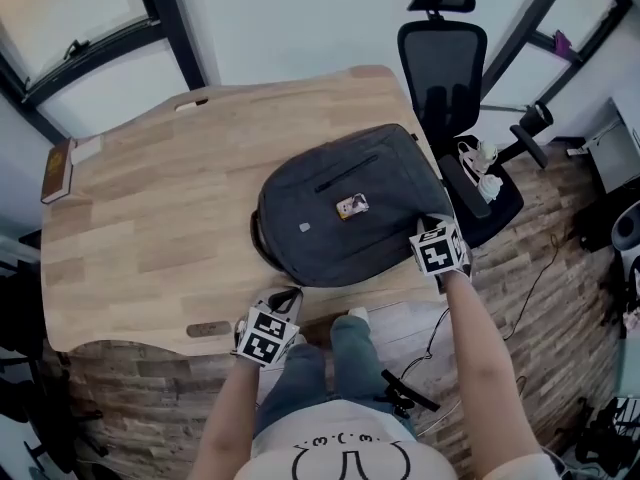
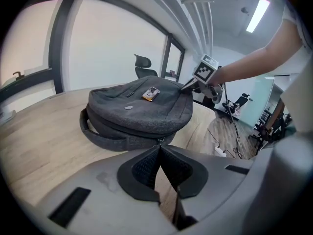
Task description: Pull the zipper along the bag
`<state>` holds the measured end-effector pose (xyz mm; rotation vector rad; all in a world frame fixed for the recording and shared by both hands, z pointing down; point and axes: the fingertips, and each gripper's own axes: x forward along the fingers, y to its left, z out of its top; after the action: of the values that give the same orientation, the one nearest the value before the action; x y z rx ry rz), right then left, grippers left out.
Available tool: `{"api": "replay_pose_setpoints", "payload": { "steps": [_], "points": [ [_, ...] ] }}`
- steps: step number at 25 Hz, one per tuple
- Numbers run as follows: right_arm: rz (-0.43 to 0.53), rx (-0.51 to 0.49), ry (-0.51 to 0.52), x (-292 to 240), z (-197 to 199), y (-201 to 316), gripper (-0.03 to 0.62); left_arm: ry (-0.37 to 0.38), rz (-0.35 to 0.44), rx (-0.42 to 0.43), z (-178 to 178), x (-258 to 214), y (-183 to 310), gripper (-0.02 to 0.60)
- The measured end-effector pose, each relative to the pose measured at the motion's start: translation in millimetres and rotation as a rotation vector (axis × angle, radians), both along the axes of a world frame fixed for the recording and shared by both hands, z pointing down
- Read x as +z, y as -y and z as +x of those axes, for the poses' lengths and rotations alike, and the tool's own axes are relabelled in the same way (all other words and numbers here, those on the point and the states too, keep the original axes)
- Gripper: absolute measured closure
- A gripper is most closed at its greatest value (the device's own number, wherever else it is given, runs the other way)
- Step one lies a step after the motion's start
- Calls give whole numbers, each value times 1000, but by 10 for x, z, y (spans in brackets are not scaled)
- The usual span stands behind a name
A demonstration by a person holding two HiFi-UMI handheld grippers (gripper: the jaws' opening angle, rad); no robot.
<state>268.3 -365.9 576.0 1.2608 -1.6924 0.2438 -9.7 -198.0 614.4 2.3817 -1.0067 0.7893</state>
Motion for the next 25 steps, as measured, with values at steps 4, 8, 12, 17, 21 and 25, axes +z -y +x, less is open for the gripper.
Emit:
{"api": "replay_pose_setpoints", "payload": {
  "steps": [4,8,12,17,21,25],
  "points": [
    [19,-91,1,22,-152,444,542,41,-1,-13,158,32,-8,561],
    [14,-216,0,27,-340,826,542,36,-23,-58,316,11,19,562],
    [8,-248,7,-8,-432,1068,542,26,-46,-110,470,24,86,563],
    [60,-340,119,-258,-760,794,540,-25,-74,-179,455,33,107,563],
    [-26,-612,220,-345,-1309,0,338,-19,-63,-171,448,42,94,563],
    [-128,-903,220,-251,-1750,-796,341,-25,-52,-141,465,-26,99,561]
  ]
}}
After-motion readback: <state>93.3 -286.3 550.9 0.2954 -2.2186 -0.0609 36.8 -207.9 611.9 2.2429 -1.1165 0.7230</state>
